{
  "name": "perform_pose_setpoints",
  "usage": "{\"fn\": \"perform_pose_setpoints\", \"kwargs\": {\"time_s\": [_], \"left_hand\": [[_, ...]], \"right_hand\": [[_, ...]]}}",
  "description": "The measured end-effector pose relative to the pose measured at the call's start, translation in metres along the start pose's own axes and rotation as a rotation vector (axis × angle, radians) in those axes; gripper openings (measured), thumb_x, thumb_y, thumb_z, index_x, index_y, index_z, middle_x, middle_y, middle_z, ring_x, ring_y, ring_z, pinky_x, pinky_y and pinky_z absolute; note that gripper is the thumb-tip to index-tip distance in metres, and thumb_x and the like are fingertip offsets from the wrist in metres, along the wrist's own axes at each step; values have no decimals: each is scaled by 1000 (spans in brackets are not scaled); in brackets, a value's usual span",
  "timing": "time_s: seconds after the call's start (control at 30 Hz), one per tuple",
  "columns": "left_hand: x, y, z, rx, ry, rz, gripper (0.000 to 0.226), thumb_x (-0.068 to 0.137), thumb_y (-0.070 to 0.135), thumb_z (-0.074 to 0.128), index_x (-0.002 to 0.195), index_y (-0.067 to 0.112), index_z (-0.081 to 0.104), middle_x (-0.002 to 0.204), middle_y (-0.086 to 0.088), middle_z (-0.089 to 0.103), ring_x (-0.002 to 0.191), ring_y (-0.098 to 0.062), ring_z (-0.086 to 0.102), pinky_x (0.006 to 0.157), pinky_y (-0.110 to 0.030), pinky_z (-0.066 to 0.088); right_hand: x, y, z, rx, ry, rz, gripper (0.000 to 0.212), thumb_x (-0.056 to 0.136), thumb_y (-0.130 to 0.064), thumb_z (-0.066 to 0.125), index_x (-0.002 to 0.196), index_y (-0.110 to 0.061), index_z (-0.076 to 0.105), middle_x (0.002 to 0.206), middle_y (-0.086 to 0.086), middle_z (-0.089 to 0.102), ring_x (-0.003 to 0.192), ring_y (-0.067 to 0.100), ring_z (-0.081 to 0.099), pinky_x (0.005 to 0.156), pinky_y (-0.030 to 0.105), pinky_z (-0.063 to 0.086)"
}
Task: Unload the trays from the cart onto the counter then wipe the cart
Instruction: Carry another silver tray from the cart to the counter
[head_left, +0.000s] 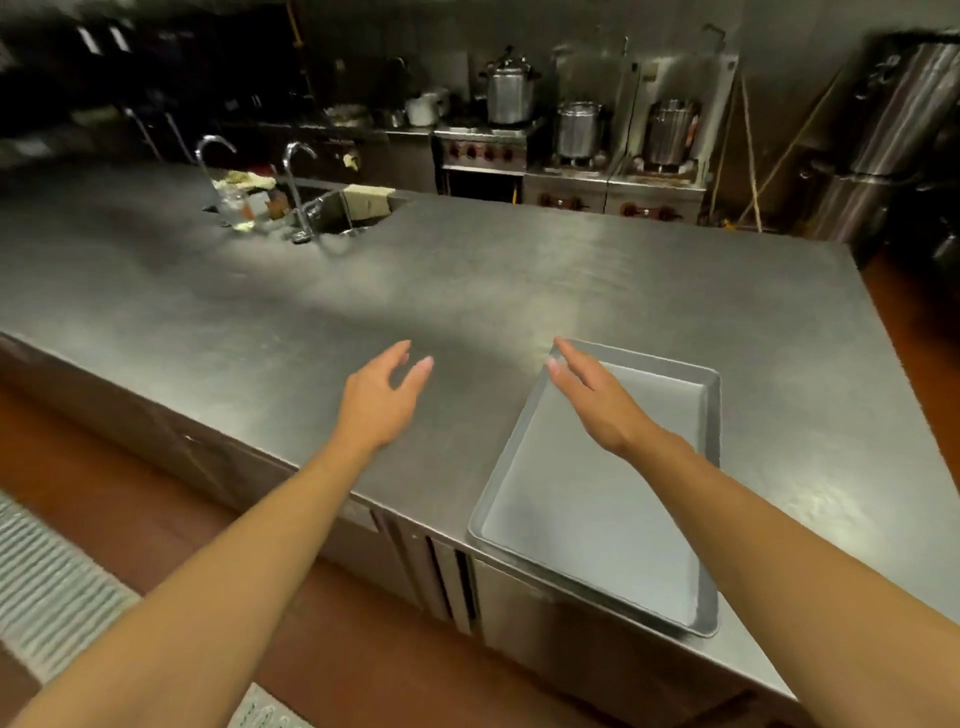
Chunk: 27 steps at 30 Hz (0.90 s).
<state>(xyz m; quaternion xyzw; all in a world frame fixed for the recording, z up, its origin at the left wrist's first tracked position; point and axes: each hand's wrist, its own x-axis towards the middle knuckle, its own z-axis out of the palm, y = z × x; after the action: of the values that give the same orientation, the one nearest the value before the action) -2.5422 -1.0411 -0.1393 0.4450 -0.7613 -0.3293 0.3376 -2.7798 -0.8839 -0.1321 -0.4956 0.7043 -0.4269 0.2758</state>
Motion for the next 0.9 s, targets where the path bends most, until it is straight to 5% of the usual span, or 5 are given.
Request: {"fn": "perform_pose_setpoints", "kwargs": {"time_s": [0.13, 0.27, 0.43, 0.63, 0.9], "left_hand": [[-80, -6, -100, -238, 280, -149, 62, 90, 59, 60, 138, 20, 60, 131, 3, 66, 121, -8, 61, 110, -41, 49], [-185, -20, -207, -172, 541, -208, 75, 87, 66, 54, 146, 20, 56, 136, 1, 66, 127, -11, 60, 113, -48, 46], [-385, -41, -346, -4, 947, -357, 78, 86, 67, 56, 151, 24, 49, 114, 25, 70, 120, -5, 62, 111, -51, 47], [-697, -7, -444, 96, 1467, -567, 87, 77, 70, 55, 150, 24, 50, 135, -2, 65, 125, -16, 60, 111, -53, 46], [-1070, 95, -455, 419, 1890, -818, 78, 84, 75, 48, 149, 32, 48, 139, 2, 64, 127, -16, 59, 107, -53, 51]], "right_hand": [[-9, -65, 75, 119, -195, -164, 66, 103, -63, 41, 161, -34, 29, 166, -14, 26, 151, -2, 19, 126, 30, 13], [-50, -139, 170, 138, -448, -341, 63, 105, -58, 39, 161, -31, 30, 165, -15, 28, 151, -1, 22, 125, 29, 15], [-150, -247, 311, 136, -788, -563, 73, 99, -68, 38, 160, -28, 34, 164, -10, 33, 148, 0, 29, 128, 34, 17], [-381, -367, 454, 189, -1231, -852, 67, 103, -64, 36, 161, -29, 30, 165, -10, 30, 150, 4, 25, 122, 26, 15], [-760, -428, 549, 295, -1755, -1098, 60, 107, -52, 41, 159, -25, 35, 158, -15, 36, 141, -2, 31, 119, 14, 20]]}}
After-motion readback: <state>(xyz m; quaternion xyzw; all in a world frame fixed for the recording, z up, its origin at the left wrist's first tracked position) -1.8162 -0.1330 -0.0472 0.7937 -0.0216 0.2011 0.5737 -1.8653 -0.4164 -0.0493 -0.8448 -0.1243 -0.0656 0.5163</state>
